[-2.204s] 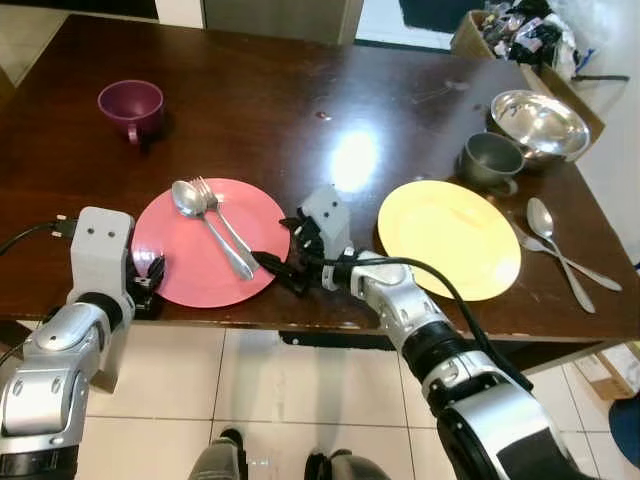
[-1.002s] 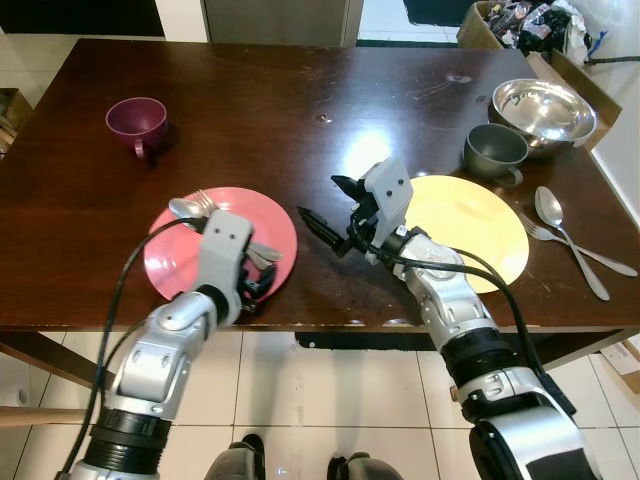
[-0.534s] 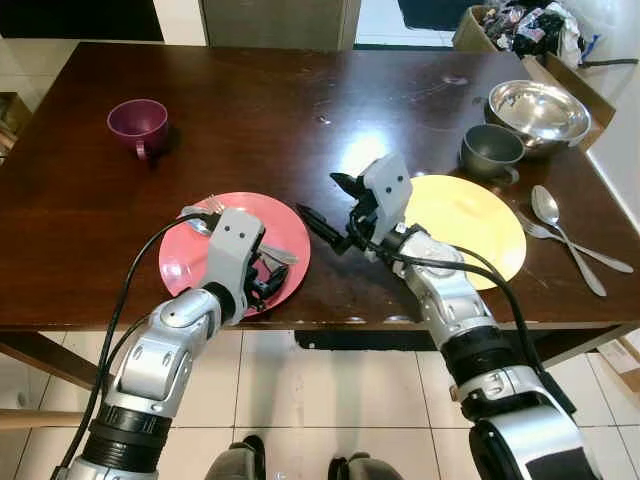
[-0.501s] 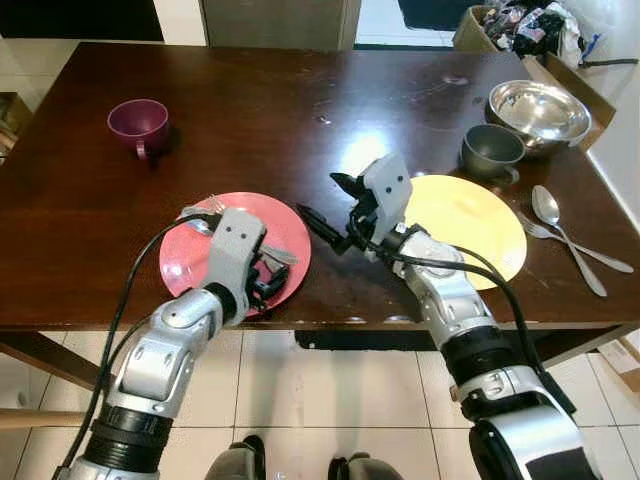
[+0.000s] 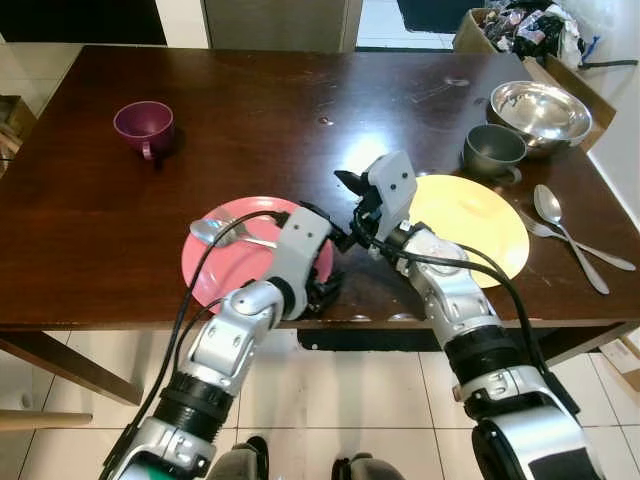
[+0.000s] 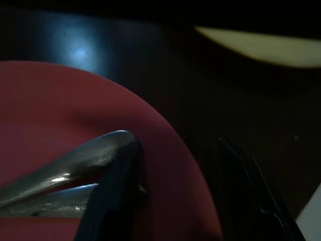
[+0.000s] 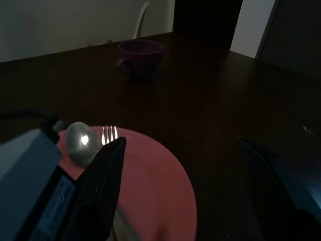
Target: Setting the table
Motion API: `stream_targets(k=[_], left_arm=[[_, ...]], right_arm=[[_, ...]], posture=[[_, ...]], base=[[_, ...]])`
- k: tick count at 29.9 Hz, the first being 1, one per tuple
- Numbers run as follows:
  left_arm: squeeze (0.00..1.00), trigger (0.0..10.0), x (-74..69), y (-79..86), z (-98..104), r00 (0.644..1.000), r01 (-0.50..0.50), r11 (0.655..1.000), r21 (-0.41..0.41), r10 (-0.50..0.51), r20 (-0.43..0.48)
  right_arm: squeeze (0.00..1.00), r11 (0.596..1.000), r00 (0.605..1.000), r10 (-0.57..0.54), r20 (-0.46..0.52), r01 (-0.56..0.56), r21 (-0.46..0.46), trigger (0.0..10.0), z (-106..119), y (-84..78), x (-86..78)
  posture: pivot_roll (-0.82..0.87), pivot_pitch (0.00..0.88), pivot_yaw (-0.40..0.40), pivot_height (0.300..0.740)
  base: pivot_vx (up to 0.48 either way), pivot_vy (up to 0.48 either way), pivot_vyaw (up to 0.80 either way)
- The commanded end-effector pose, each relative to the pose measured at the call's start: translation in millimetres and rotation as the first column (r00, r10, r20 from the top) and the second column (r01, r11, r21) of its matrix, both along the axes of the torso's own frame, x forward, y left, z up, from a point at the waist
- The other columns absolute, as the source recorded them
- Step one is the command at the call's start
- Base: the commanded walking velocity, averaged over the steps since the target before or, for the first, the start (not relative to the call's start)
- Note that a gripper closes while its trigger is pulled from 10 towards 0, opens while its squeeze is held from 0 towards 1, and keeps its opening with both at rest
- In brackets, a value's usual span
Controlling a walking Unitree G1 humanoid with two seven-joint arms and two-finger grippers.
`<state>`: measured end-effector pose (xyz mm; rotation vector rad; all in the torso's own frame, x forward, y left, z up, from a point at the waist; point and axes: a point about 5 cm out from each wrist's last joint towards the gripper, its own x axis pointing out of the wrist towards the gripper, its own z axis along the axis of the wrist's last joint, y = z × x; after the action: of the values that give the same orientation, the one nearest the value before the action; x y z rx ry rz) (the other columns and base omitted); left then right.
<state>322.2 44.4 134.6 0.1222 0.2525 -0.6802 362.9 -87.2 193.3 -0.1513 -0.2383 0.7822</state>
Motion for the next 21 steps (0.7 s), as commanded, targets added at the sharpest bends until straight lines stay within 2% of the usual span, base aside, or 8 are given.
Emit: stream_targets(k=[1,8,11,13,15,16,19,21], left_arm=[[0.0,10.0,-3.0,-4.5,-10,0.999,0.023,1.0,0.015,-0.023,-0.049],[0.0,10.0,-15.0,-36.2,-11,0.983,0.15,0.986,-0.069,-0.156,-0.099],[0.0,10.0,-10.6,-28.7,-2,0.991,0.12,0.989,-0.092,-0.125,-0.052],[0.0,10.0,2.9,7.2,8,1.0,-0.001,0.997,-0.074,0.003,0.017],[0.0,10.0,7.0,21.9,10,0.998,-0.042,0.998,-0.045,0.044,0.047],[0.0,10.0,13.0,48.1,11,0.989,-0.12,0.993,0.017,0.118,0.092],[0.0,10.0,18.7,91.5,10,0.96,-0.259,0.963,0.08,0.247,0.135],[0.0,10.0,18.9,105.8,9,0.946,-0.3,0.949,0.102,0.282,0.157]], right_arm=[[0.0,1.0,1.0,-0.009,-0.013,0.009,0.019,10.0,-2,-3.0,-1.0],[0.0,1.0,1.0,-0.008,-0.023,0.008,0.024,10.0,-4,-2.5,-1.8],[0.0,1.0,0.999,-0.002,-0.038,0.002,0.017,10.0,-8,-3.6,-2.5],[0.0,1.0,0.999,0.007,-0.05,-0.006,0.01,10.0,-11,-5.6,-4.1],[0.0,1.0,0.999,0.008,-0.053,-0.007,0.009,10.0,-12,-6.1,-4.4],[0.0,1.0,0.998,0.012,-0.057,-0.011,0.006,10.0,-13,-6.1,-4.7],[0.0,0.999,0.997,0.032,-0.066,-0.032,0.002,10.0,-15,-2.9,-5.1],[0.0,0.999,0.996,0.046,-0.072,-0.046,0.001,10.0,-16,-0.9,-5.4]], posture=[[-0.06,0.075,0.064,0.74],[-0.06,0.078,0.061,0.74],[-0.06,0.078,0.061,0.74],[-0.04,0.086,0.051,0.74],[-0.04,0.086,0.051,0.74],[-0.03,0.089,0.046,0.74],[-0.02,0.092,0.042,0.74],[-0.02,0.092,0.042,0.74]], base=[[0.0,0.0,0.0],[0.0,0.0,0.0],[0.0,0.0,0.0],[0.0,0.0,0.0],[0.0,0.0,0.0],[0.0,0.0,0.0],[0.0,0.0,0.0],[0.0,0.0,0.0]])
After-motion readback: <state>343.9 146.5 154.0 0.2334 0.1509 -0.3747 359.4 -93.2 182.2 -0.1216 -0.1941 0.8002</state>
